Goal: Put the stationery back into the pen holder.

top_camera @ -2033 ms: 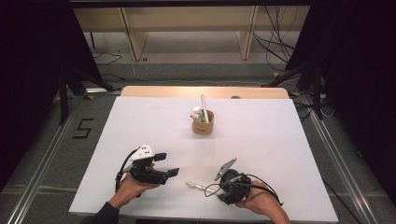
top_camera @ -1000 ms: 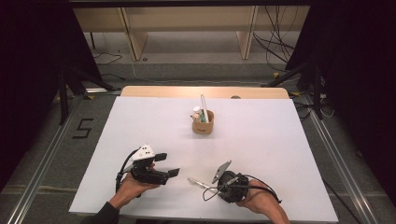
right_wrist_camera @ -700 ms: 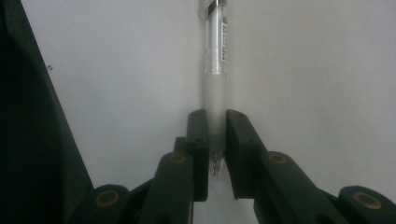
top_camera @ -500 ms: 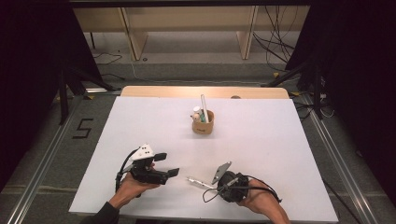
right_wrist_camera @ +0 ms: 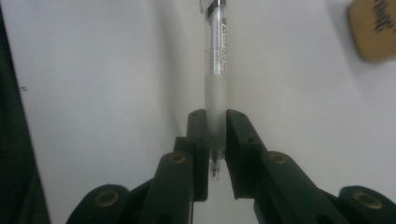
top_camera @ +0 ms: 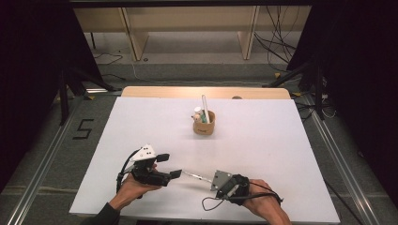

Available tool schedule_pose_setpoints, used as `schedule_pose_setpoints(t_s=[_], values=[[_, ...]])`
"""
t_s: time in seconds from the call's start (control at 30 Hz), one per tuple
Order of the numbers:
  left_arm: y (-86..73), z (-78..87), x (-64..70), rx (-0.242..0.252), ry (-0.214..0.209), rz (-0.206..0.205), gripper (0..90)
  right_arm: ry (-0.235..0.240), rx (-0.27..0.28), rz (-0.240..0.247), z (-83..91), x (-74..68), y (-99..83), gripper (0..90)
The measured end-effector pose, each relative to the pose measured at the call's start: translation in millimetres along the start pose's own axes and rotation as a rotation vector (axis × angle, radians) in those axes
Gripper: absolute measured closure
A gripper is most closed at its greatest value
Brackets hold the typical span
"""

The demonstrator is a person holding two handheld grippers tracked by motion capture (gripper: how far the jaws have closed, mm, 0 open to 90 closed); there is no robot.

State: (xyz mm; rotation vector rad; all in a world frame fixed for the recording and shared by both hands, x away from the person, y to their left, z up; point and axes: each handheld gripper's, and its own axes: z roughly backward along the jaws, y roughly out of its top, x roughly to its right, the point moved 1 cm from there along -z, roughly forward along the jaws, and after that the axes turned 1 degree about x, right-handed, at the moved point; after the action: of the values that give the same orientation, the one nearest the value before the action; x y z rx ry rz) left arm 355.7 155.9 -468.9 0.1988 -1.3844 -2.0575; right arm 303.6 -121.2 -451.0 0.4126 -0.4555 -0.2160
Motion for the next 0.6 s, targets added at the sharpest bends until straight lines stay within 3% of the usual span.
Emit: schedule_pose_setpoints(t_s=[0.23,0.37,0.47,0.6], values=[[4.5,-0.5,2.2,-0.007,-0.003,-0.014,15.4,-0.219,0.047,0.196,1.1,-15.0,4.4,81.0],[11.3,0.2,4.9,-0.020,-0.002,-0.033,15.4,-0.295,0.081,0.270,2.4,-19.4,4.7,81.0],[19.8,-0.5,7.6,-0.036,-0.011,-0.044,15.4,-0.352,0.078,0.328,2.9,-21.8,4.5,81.0],[30.1,-5.5,14.3,-0.095,-0.047,-0.082,15.4,-0.429,0.061,0.419,1.6,-28.5,4.9,81.0]])
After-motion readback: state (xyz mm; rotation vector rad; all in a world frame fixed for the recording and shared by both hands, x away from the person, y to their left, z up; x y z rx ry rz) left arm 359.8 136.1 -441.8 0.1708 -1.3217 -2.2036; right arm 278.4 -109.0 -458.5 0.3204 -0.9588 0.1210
